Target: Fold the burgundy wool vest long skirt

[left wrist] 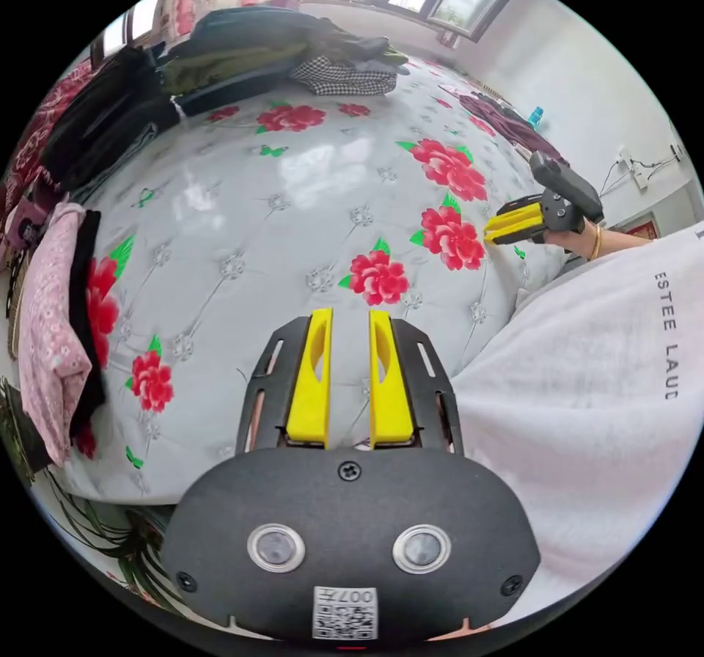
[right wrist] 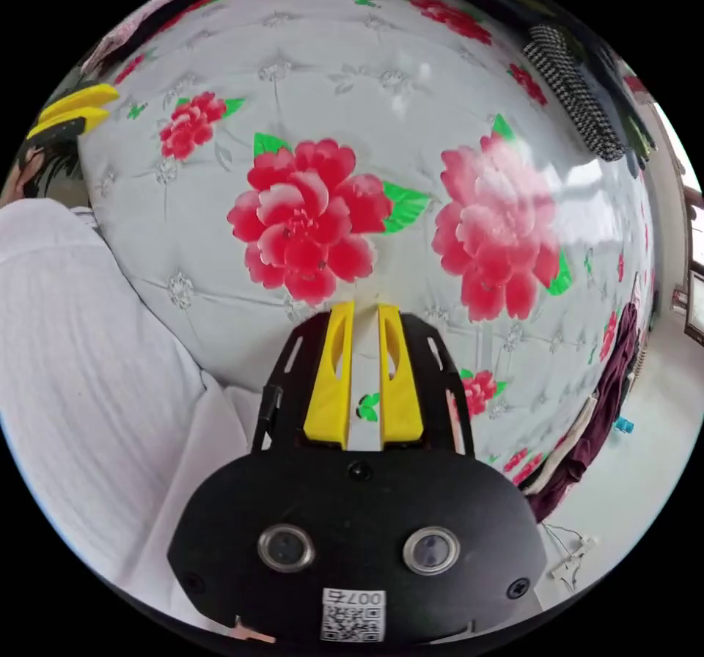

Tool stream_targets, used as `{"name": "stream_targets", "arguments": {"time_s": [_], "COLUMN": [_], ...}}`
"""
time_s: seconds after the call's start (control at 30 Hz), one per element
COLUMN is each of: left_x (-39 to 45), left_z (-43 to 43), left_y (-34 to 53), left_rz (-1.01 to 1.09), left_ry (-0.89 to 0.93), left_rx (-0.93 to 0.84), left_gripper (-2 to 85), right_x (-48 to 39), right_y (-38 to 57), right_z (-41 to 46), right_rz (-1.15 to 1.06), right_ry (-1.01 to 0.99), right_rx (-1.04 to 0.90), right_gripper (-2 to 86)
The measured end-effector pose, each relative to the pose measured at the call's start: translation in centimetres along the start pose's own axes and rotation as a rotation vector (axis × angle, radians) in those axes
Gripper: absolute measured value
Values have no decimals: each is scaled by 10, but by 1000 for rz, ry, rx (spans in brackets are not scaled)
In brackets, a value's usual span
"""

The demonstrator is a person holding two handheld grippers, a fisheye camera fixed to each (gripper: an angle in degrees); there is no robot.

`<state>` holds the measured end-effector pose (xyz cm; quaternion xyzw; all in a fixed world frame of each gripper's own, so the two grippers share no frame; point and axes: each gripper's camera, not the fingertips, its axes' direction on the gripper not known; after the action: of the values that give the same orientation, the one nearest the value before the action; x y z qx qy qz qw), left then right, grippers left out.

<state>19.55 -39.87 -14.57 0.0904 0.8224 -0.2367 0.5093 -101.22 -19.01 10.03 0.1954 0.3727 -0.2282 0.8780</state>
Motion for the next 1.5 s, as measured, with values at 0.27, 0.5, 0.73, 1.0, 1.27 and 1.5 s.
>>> {"name": "stream_targets", "arguments": {"time_s": [0.27,0.5,0.73,1.0,1.27,1.5], "left_x": [125,205,215,219,207,172], "left_z": [58,88,83,82,86,73], "left_y": [-125,-175,-206,-233,-250,-227], "left_rz": [12,81,-51,-204,-226,-264], "left_ry": [-54,-242,-270,-327,-334,-214], "left_rx": [-164,-330,-380,-458,-578,-515], "left_gripper": [72,42,36,27,28,33], "right_x": [37,200,396,522,540,391], "right_y": [55,210,394,436,454,417], "right_z": [-7,8,13,42,57,-11], "right_rz": [84,722,1337,1505,1436,903], "right_ry": [-267,-255,-20,-65,-194,-494], "right_rx": [310,590,693,581,549,948], "right_gripper": [46,72,87,79,4,-2]}}
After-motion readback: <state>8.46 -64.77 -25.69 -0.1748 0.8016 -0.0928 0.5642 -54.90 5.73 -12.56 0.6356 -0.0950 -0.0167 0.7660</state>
